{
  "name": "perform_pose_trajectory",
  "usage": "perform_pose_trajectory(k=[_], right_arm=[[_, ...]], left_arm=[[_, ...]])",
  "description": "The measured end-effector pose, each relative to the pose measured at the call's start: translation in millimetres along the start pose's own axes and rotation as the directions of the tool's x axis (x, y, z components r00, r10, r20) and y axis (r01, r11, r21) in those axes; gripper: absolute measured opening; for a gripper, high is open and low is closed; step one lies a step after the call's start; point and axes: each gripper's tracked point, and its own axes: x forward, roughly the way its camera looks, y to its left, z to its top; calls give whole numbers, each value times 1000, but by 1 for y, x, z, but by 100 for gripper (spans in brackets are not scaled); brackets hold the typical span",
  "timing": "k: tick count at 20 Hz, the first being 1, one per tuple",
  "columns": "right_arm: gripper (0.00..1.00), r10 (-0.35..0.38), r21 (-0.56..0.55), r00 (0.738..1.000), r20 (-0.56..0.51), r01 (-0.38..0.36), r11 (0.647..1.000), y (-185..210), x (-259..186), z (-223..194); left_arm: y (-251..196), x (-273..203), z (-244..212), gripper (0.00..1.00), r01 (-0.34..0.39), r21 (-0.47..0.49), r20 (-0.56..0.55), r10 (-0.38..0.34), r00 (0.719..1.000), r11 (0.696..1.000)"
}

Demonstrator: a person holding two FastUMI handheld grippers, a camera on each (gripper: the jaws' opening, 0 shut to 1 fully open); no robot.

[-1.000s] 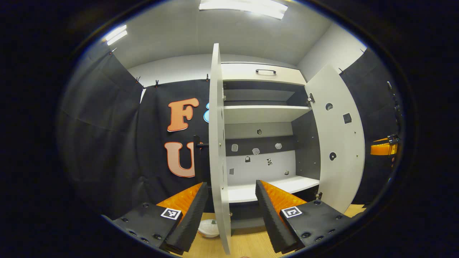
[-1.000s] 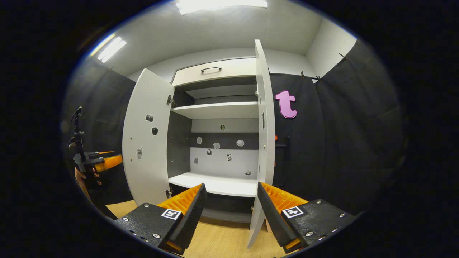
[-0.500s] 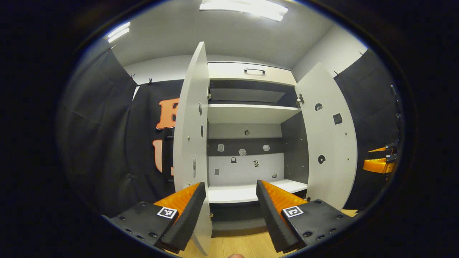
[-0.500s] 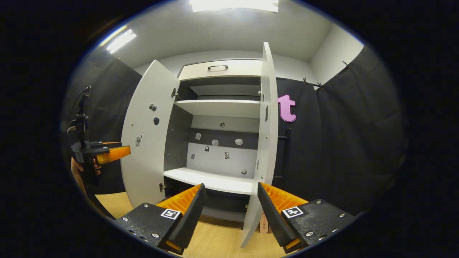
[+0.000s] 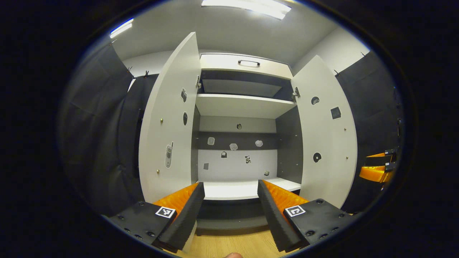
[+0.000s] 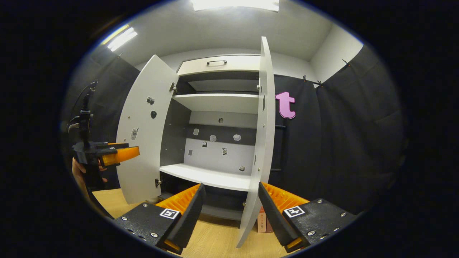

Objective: Open the right door of the double-door shoe cabinet with the right hand, and open the left door with the left hand.

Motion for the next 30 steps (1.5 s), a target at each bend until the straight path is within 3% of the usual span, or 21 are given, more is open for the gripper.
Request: perform_pose_trajectory(k=[10, 30], right_arm=[[92, -37, 9, 999, -15, 37, 999, -23, 13, -6], [93, -37, 9, 999, 18, 37, 999, -20, 16, 6]], left_arm=[[-11, 13, 2, 95, -8, 25, 17, 7, 1000, 1000], [-1, 13, 8, 95, -23, 23, 5, 23, 1000, 999]])
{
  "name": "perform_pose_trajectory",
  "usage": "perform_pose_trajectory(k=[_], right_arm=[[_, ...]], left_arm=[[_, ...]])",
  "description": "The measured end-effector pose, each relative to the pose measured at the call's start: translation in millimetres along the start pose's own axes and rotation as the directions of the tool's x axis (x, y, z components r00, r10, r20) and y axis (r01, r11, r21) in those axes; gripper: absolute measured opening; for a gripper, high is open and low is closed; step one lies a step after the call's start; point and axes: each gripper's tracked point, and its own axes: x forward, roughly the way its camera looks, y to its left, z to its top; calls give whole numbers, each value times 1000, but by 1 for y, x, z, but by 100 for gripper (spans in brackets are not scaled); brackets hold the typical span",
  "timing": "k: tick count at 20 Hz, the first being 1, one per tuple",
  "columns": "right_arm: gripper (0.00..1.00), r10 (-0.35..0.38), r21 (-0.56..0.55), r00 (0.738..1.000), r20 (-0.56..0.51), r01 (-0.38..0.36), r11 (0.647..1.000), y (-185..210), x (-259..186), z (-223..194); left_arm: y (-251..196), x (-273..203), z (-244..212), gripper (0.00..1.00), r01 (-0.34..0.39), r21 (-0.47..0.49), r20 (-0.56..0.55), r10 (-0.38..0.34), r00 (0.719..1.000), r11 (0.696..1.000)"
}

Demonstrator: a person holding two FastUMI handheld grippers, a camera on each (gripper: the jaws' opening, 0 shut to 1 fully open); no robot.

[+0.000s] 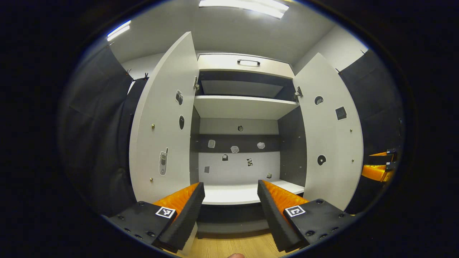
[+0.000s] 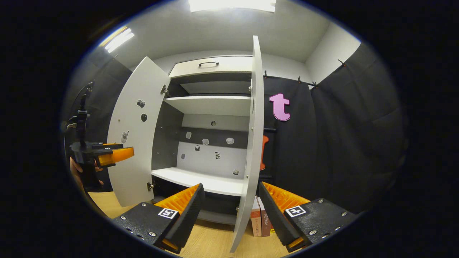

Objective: Open the right door of the double-door shoe cabinet with the right hand, and open the left door with the left hand.

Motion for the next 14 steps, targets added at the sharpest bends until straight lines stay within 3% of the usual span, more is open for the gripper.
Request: perform_pose_trajectory(k=[14], right_arm=[[93, 0, 7, 1000, -1, 0, 1000, -2, -4, 1]], left_arm=[[8, -4, 4, 95, -22, -13, 4, 22, 1000, 1000]])
